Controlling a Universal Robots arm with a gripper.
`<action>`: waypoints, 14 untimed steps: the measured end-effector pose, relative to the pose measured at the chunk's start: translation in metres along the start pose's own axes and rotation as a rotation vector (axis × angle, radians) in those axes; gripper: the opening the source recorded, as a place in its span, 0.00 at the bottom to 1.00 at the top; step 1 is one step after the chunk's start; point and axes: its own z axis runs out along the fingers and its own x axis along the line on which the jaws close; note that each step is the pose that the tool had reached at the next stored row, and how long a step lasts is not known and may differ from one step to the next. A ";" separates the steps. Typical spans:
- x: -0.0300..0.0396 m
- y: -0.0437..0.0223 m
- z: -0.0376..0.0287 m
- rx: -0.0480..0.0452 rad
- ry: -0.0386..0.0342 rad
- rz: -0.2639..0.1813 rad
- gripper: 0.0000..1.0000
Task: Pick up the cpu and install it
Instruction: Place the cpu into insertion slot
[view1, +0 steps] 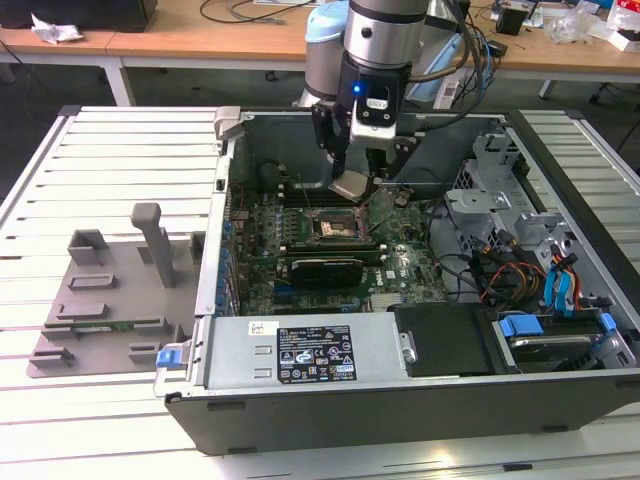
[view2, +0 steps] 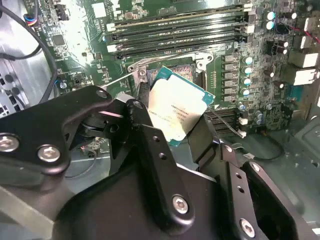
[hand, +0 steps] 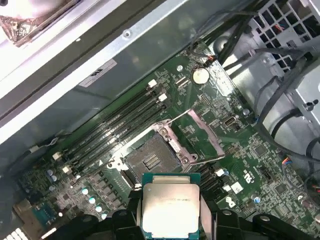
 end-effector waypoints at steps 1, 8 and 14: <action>0.0000 0.0000 0.0000 -0.0002 0.0008 0.019 0.55; 0.0000 0.0000 0.0001 -0.0009 0.0042 0.096 0.55; 0.0000 0.0000 0.0003 -0.0017 0.0077 0.181 0.55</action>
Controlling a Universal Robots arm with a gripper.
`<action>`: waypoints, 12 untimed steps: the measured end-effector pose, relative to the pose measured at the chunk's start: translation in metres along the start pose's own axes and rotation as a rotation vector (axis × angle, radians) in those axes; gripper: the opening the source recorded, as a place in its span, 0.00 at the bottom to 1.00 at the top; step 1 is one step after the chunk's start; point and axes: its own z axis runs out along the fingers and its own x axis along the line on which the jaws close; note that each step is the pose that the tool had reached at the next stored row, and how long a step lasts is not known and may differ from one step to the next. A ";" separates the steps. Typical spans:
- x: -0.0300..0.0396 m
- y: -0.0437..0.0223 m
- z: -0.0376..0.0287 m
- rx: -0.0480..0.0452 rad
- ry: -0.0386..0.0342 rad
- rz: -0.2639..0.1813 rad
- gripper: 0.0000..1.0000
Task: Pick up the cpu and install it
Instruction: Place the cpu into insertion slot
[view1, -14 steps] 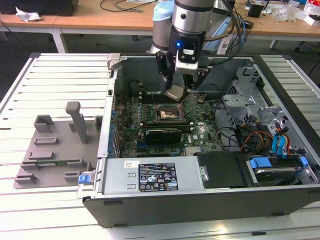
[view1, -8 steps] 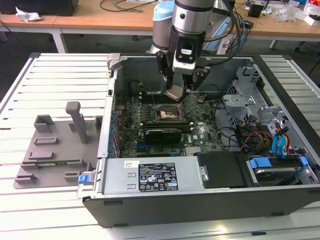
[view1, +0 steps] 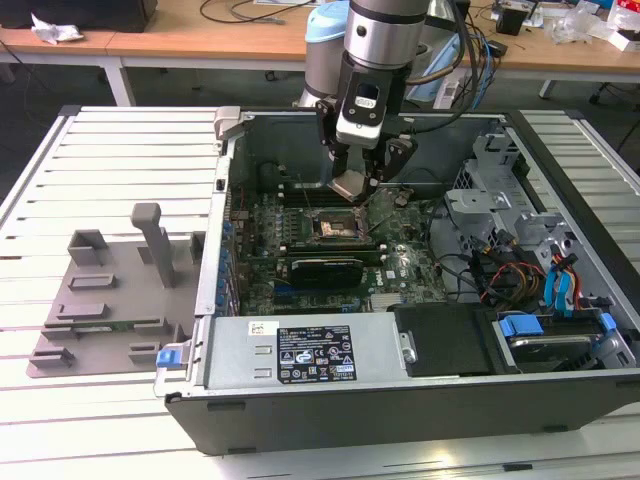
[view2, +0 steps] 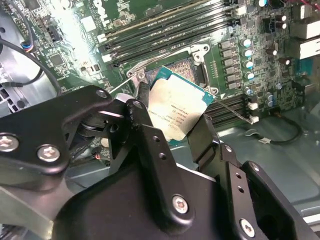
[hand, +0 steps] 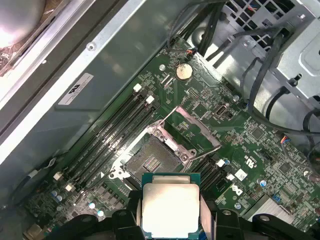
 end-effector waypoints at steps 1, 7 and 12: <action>0.0000 0.0000 0.0000 -0.0002 0.0009 0.023 0.55; 0.0000 0.0000 0.0001 -0.0009 0.0041 0.097 0.55; 0.0000 0.0000 0.0002 -0.0014 0.0066 0.156 0.55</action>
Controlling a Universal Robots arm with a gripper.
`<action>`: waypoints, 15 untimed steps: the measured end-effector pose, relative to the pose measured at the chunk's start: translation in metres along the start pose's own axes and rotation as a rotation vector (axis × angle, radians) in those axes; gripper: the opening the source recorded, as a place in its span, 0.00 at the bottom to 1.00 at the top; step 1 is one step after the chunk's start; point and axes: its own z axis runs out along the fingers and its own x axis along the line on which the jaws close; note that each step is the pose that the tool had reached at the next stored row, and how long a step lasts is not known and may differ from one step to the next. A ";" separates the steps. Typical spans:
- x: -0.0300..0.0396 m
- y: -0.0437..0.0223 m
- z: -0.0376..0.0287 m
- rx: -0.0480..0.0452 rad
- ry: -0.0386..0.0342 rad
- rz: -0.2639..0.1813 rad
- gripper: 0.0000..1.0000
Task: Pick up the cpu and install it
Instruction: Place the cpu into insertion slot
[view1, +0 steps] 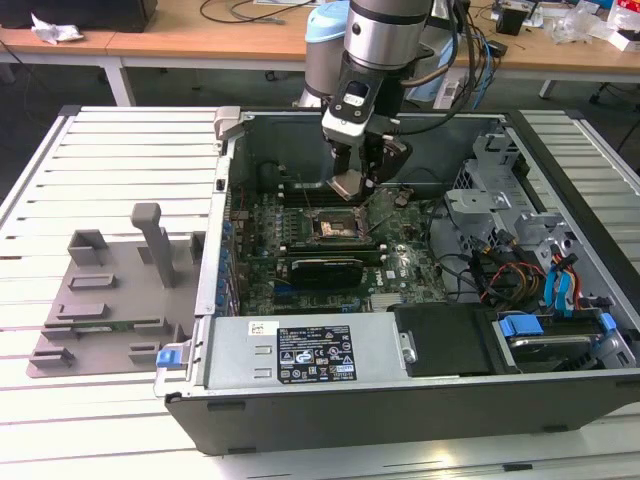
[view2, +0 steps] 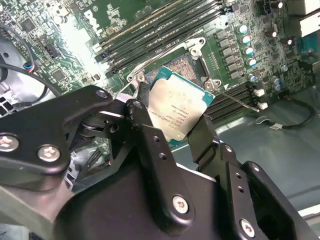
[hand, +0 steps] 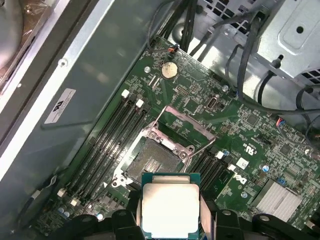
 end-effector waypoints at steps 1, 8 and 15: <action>0.0000 0.0000 0.0000 -0.0001 0.0003 0.008 0.55; 0.0000 0.0000 0.0001 -0.0008 0.0038 0.093 0.55; 0.0000 0.0000 0.0002 -0.0013 0.0067 0.169 0.55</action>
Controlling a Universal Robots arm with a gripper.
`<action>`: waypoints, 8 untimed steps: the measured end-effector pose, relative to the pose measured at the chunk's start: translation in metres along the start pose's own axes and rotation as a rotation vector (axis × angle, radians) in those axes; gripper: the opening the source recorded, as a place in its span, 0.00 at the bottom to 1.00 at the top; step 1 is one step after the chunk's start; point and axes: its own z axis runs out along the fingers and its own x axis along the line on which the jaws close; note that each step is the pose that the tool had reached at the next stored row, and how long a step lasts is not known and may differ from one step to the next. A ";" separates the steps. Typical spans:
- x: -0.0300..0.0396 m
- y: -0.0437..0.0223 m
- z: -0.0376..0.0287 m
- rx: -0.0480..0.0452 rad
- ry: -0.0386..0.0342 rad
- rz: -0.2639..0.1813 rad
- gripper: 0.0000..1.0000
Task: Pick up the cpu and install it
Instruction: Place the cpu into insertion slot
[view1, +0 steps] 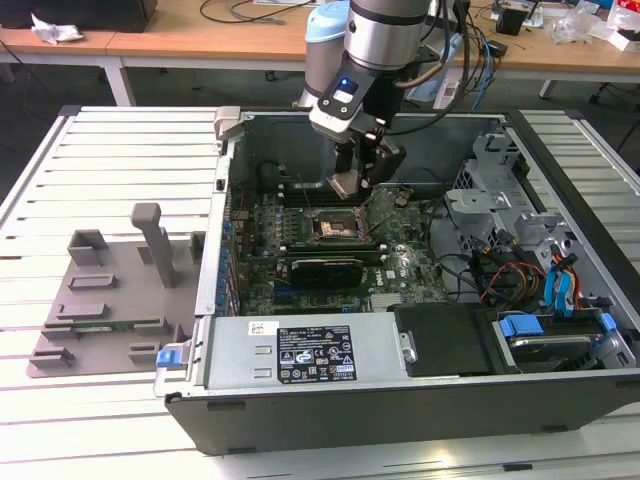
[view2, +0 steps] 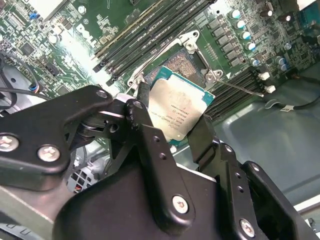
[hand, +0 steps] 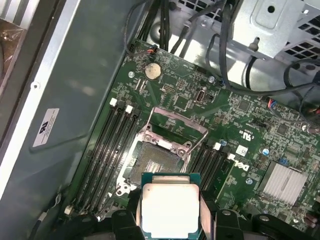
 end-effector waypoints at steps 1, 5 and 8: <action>0.0000 0.0000 0.0000 -0.0001 0.0003 0.008 0.55; 0.0000 0.0000 0.0001 -0.0003 0.0013 0.035 0.55; 0.0000 0.0000 0.0001 -0.0004 0.0022 0.060 0.55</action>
